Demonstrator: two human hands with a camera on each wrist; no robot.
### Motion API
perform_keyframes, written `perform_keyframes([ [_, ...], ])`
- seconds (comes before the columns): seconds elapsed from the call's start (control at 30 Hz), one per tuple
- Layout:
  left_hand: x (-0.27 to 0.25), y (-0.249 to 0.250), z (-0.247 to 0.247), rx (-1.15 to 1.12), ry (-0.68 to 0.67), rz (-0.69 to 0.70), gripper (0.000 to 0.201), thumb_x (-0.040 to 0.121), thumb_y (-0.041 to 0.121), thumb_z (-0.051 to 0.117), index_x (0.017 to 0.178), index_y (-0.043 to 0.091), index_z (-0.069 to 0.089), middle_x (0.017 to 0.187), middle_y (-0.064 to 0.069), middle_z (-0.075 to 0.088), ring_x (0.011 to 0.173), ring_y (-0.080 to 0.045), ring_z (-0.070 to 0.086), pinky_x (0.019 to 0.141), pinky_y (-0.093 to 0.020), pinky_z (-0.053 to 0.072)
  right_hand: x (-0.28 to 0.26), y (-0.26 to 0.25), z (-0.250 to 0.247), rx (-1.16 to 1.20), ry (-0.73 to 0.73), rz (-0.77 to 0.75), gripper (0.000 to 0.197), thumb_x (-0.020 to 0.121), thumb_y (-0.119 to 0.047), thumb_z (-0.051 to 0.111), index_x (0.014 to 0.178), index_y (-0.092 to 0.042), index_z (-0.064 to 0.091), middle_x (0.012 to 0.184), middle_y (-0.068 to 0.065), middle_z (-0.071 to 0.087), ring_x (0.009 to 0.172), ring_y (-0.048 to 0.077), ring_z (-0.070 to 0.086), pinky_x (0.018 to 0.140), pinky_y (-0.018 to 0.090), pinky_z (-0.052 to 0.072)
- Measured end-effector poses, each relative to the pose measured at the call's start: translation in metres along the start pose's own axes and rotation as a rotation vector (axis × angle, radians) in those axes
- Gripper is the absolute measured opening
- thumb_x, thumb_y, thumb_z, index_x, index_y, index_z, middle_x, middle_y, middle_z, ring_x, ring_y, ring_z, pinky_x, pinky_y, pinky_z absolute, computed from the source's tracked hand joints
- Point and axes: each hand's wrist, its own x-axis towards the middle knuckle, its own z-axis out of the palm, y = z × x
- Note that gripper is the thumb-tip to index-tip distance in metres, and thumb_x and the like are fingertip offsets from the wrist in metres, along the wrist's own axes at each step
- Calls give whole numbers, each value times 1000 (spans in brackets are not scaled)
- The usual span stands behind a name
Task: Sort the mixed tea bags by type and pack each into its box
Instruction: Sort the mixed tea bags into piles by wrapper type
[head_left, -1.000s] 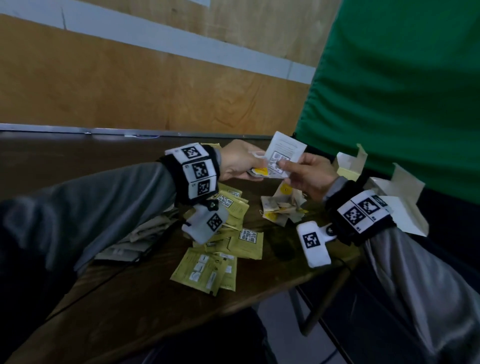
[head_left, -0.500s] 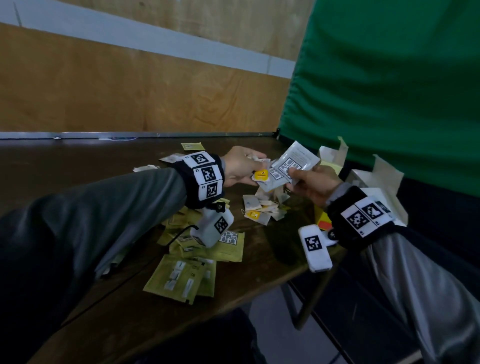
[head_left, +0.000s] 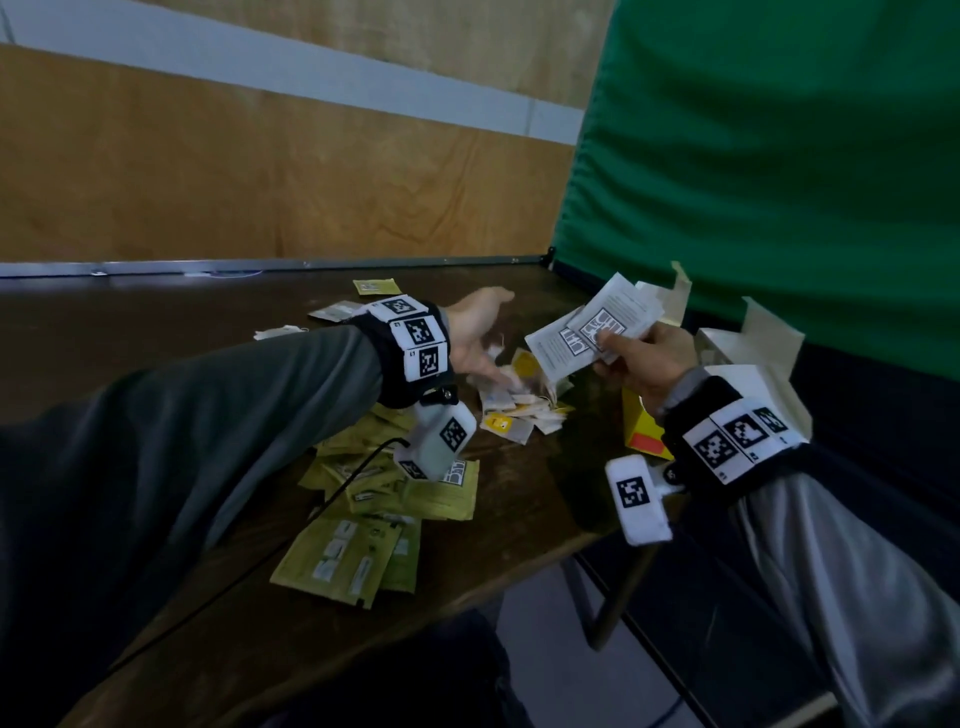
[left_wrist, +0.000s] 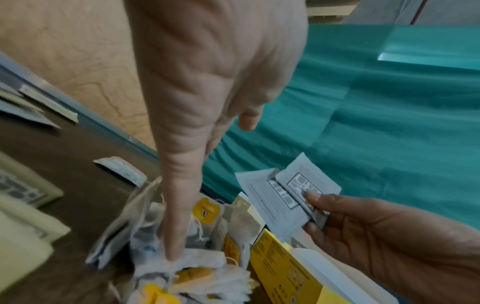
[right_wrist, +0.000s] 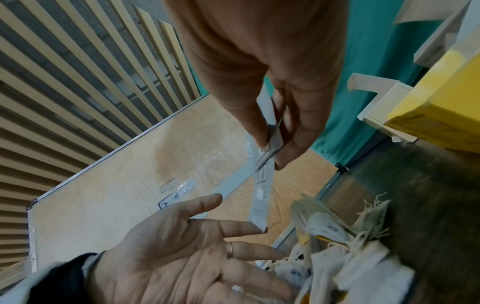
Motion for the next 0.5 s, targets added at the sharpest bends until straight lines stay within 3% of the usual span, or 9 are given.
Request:
perform_keyframes([
  [0.07, 0, -1, -3, 112, -64, -99, 69, 98, 43, 40, 153, 19, 6, 158, -21, 3, 135, -54, 24, 105, -64, 31, -2, 1, 1, -23, -20, 3, 11, 84, -2, 65, 93, -7, 60, 86, 5, 65, 77, 19, 66, 55, 28, 59],
  [0.13, -2, 0, -6, 254, -92, -149, 67, 98, 44, 38, 153, 16, 9, 158, -21, 9, 130, -53, 35, 104, -60, 34, -4, 1, 1, -40, -46, 16, 12, 83, -1, 66, 90, -8, 59, 87, 4, 65, 79, 20, 65, 63, 32, 59],
  [0.23, -12, 6, -9, 422, -36, -71, 60, 98, 40, 43, 148, 13, 25, 153, -15, 30, 122, -43, 50, 90, -51, 47, -8, -2, 4, -22, -92, 18, 10, 87, -1, 61, 95, -6, 60, 90, 6, 65, 81, 20, 65, 65, 31, 59],
  [0.3, -21, 11, -12, 434, -63, 24, 54, 96, 45, 45, 140, 14, 39, 146, -11, 44, 122, -34, 53, 95, -45, 48, -14, -6, 12, 4, -140, 11, 11, 92, -2, 54, 101, -5, 60, 88, 6, 64, 81, 20, 64, 66, 29, 58],
  [0.33, -27, 14, -13, 433, -92, 62, 49, 95, 46, 46, 133, 15, 46, 138, -8, 53, 118, -29, 57, 97, -43, 48, -17, -9, 18, 21, -177, 4, 12, 93, -3, 52, 103, -5, 60, 86, 7, 64, 80, 21, 63, 65, 27, 57],
  [0.4, -41, 17, -15, 498, -120, 119, 37, 95, 47, 47, 117, 19, 55, 112, -2, 67, 99, -18, 66, 87, -37, 55, -25, -14, 31, 31, -261, -15, 14, 95, -6, 50, 103, -4, 61, 84, 8, 63, 76, 20, 61, 59, 21, 56],
  [0.5, -55, 16, -25, 590, -8, 222, 26, 96, 39, 50, 106, 17, 58, 87, 1, 67, 82, -14, 65, 73, -31, 56, -33, -21, 52, -56, -367, -52, 10, 90, -9, 59, 92, -6, 68, 81, 6, 69, 71, 14, 65, 60, 18, 57],
])
